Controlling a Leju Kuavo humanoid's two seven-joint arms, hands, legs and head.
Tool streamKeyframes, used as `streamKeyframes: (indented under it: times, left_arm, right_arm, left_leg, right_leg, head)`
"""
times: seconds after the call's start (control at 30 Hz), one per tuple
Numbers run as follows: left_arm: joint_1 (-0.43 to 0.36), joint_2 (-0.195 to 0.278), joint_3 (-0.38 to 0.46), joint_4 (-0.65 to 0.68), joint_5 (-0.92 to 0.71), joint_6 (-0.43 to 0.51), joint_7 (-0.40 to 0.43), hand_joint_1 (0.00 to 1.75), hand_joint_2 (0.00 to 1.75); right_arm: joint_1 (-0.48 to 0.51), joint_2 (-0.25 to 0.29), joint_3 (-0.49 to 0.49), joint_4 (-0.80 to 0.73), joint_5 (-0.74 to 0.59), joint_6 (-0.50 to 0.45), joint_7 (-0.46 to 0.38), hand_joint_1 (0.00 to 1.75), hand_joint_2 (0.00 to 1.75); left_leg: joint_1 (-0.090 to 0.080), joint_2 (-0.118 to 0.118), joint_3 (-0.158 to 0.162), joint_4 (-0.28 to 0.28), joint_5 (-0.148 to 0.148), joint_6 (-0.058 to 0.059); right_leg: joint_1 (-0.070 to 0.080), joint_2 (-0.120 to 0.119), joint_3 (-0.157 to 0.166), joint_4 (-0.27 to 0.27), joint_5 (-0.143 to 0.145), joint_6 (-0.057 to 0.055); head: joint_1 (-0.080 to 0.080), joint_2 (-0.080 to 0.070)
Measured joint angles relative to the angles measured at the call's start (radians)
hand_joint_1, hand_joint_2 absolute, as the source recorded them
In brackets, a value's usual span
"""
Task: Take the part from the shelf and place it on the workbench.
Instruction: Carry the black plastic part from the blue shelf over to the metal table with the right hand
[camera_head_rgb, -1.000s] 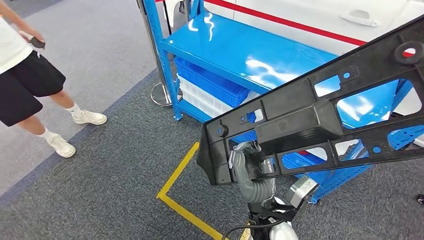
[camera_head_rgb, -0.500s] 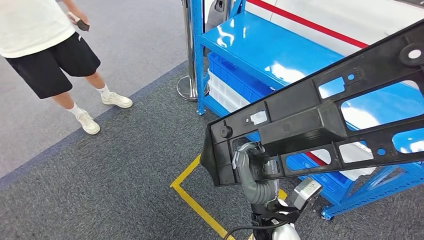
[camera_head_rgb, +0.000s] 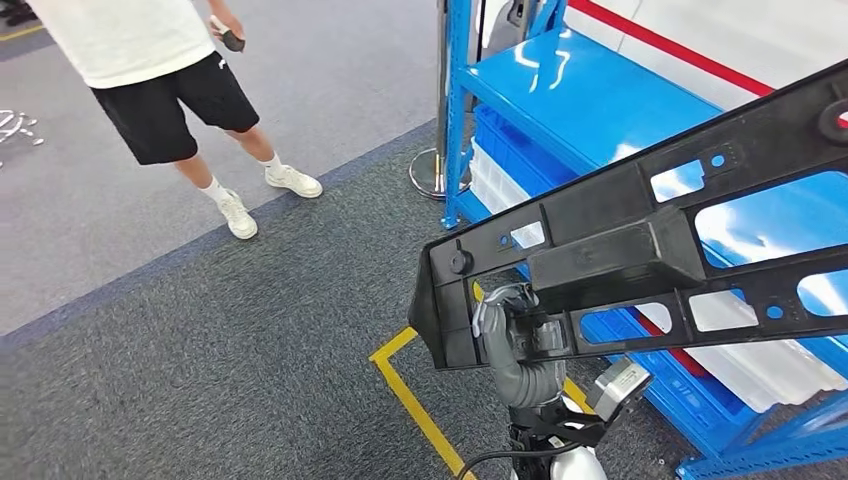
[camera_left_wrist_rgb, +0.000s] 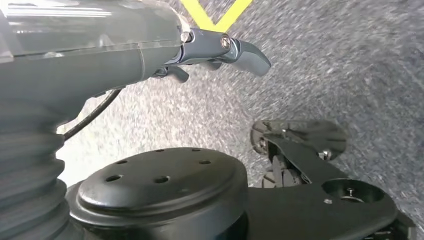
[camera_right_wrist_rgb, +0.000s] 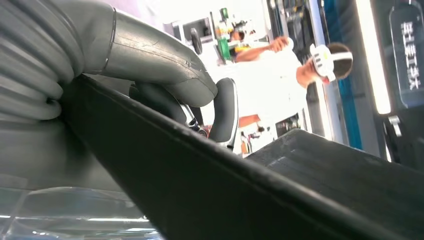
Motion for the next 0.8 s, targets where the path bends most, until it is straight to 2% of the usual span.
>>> streamKeyframes:
  times: [0.03,0.07,0.13,0.17,0.2,0.27,0.3,0.33,0.4,0.43,0.47,0.5,0.53,0.57,0.63,0.67,0.7,0.77,0.8]
  left_arm:
    - [0.001,0.001,0.000,0.000,0.003,0.001,0.001,0.00,1.75]
    - [0.003,0.002,0.001,0.000,0.008,0.002,0.000,0.00,1.75]
    - [0.007,0.006,0.002,0.000,0.015,0.009,-0.003,0.00,1.75]
    - [0.008,0.007,0.003,0.000,0.018,0.013,-0.005,0.00,1.75]
    - [0.009,0.009,0.004,0.000,0.019,0.017,-0.008,0.00,1.75]
    - [0.014,0.011,0.004,0.000,0.021,0.022,-0.012,0.00,1.75]
    - [0.016,0.012,0.005,0.000,0.022,0.026,-0.015,0.00,1.75]
    - [0.017,0.013,0.005,0.000,0.022,0.034,-0.019,0.00,1.75]
    - [0.015,0.013,0.005,0.000,0.018,0.051,-0.025,0.00,1.75]
    - [0.015,0.012,0.005,0.000,0.016,0.053,-0.028,0.00,1.75]
    - [0.016,0.012,0.005,0.000,0.015,0.047,-0.031,0.00,1.75]
    - [0.018,0.011,0.005,0.000,0.015,0.037,-0.034,0.00,1.75]
    - [0.020,0.011,0.005,0.000,0.015,0.023,-0.037,0.00,1.75]
    - [0.021,0.011,0.005,0.000,0.013,0.008,-0.040,0.00,1.75]
    - [0.019,0.011,0.005,0.000,0.010,-0.017,-0.046,0.00,1.75]
    - [0.018,0.011,0.005,0.000,0.009,-0.026,-0.049,0.00,1.75]
    - [0.017,0.011,0.005,0.000,0.008,-0.033,-0.051,0.00,1.75]
    - [0.017,0.011,0.005,0.000,0.008,-0.038,-0.055,0.00,1.75]
    - [0.018,0.011,0.005,0.000,0.008,-0.039,-0.055,0.00,1.75]
  right_arm:
    - [0.000,0.000,-0.002,0.001,0.000,0.001,0.000,1.75,1.75]
    - [-0.001,0.000,-0.004,0.002,0.001,0.002,0.000,1.75,1.75]
    - [-0.001,0.000,-0.007,0.003,0.002,0.002,-0.001,1.75,1.75]
    - [-0.001,0.000,-0.009,0.003,0.002,0.002,-0.001,1.75,1.75]
    - [-0.001,0.000,-0.010,0.003,0.002,0.002,-0.002,1.75,1.75]
    - [-0.001,0.000,-0.011,0.004,0.002,0.002,-0.002,1.75,1.75]
    - [-0.001,0.000,-0.011,0.005,0.002,0.002,-0.002,1.75,1.75]
    - [0.000,0.000,-0.012,0.005,0.002,0.001,-0.002,1.75,1.75]
    - [0.006,0.000,-0.017,0.005,0.002,0.001,-0.003,1.75,1.75]
    - [0.011,0.000,-0.020,0.007,0.002,0.001,-0.003,1.75,1.75]
    - [0.016,-0.001,-0.023,0.010,0.002,0.000,-0.004,1.75,1.75]
    - [0.020,-0.001,-0.026,0.012,0.002,-0.001,-0.006,1.75,1.75]
    - [0.022,-0.002,-0.028,0.015,0.003,-0.003,-0.011,1.75,1.75]
    - [0.024,-0.002,-0.029,0.016,0.005,-0.009,-0.016,1.75,1.75]
    - [0.028,-0.002,-0.032,0.016,0.011,-0.025,-0.024,1.75,1.75]
    - [0.032,-0.002,-0.033,0.014,0.013,-0.032,-0.025,1.75,1.75]
    - [0.036,-0.003,-0.035,0.013,0.015,-0.037,-0.025,1.75,1.75]
    - [0.042,-0.003,-0.036,0.010,0.017,-0.040,-0.024,1.75,1.75]
    - [0.044,-0.003,-0.037,0.009,0.018,-0.040,-0.024,1.75,1.75]
  left_leg:
    - [0.000,0.005,0.024,-0.031,0.020,0.001]
    - [-0.001,0.016,0.062,-0.092,0.050,0.005]
    - [-0.009,0.059,0.132,-0.221,0.085,0.016]
    - [-0.014,0.076,0.148,-0.258,0.089,0.024]
    - [-0.019,0.081,0.150,-0.272,0.085,0.030]
    - [-0.018,0.062,0.144,-0.279,0.093,0.044]
    - [-0.015,0.049,0.143,-0.283,0.098,0.049]
    - [-0.012,0.039,0.143,-0.288,0.103,0.056]
    - [-0.010,0.017,0.141,-0.291,0.109,0.065]
    - [-0.010,0.006,0.139,-0.290,0.110,0.067]
    - [-0.011,-0.006,0.137,-0.289,0.111,0.068]
    - [-0.011,-0.019,0.136,-0.288,0.111,0.068]
    - [-0.011,-0.032,0.136,-0.286,0.110,0.068]
    - [-0.011,-0.046,0.137,-0.284,0.110,0.067]
    - [-0.010,-0.070,0.135,-0.278,0.106,0.061]
    - [-0.008,-0.081,0.131,-0.275,0.106,0.057]
    - [-0.006,-0.091,0.126,-0.273,0.106,0.051]
    - [-0.002,-0.109,0.118,-0.275,0.109,0.038]
    - [-0.003,-0.107,0.116,-0.272,0.106,0.033]
  right_leg:
    - [0.001,-0.013,0.000,0.001,0.000,0.000]
    - [0.002,-0.023,0.000,0.002,-0.001,0.001]
    - [0.006,-0.042,-0.002,0.004,-0.001,0.005]
    - [0.009,-0.052,-0.003,0.005,-0.001,0.008]
    - [0.011,-0.063,-0.005,0.004,0.000,0.012]
    - [0.013,-0.078,-0.005,0.004,0.000,0.022]
    - [0.011,-0.065,-0.007,0.011,-0.007,0.028]
    - [0.009,-0.040,-0.015,0.033,-0.025,0.033]
    - [0.004,0.017,-0.063,0.136,-0.084,0.039]
    - [0.004,0.030,-0.095,0.201,-0.113,0.040]
    - [0.003,0.035,-0.123,0.255,-0.130,0.041]
    - [0.003,0.037,-0.138,0.280,-0.128,0.041]
    - [0.002,0.039,-0.135,0.267,-0.105,0.040]
    - [0.001,0.044,-0.116,0.220,-0.066,0.038]
    - [-0.001,0.081,-0.060,0.088,0.005,0.031]
    - [-0.001,0.099,-0.041,0.042,0.020,0.029]
    - [-0.001,0.111,-0.032,0.019,0.022,0.026]
    - [-0.001,0.102,-0.028,0.005,0.017,0.022]
    - [-0.003,0.091,-0.023,-0.002,0.019,0.019]
  head:
    - [0.000,0.000]
    - [0.000,0.000]
    - [0.000,0.000]
    - [0.001,0.000]
    - [0.001,0.000]
    - [0.002,0.000]
    - [0.002,0.000]
    - [0.002,0.000]
    - [0.003,0.000]
    - [0.003,0.000]
    - [0.003,0.000]
    - [0.003,0.000]
    - [0.003,0.000]
    - [0.003,0.000]
    - [0.003,0.000]
    - [0.003,0.000]
    - [0.003,0.000]
    - [0.005,0.000]
    - [0.005,0.000]
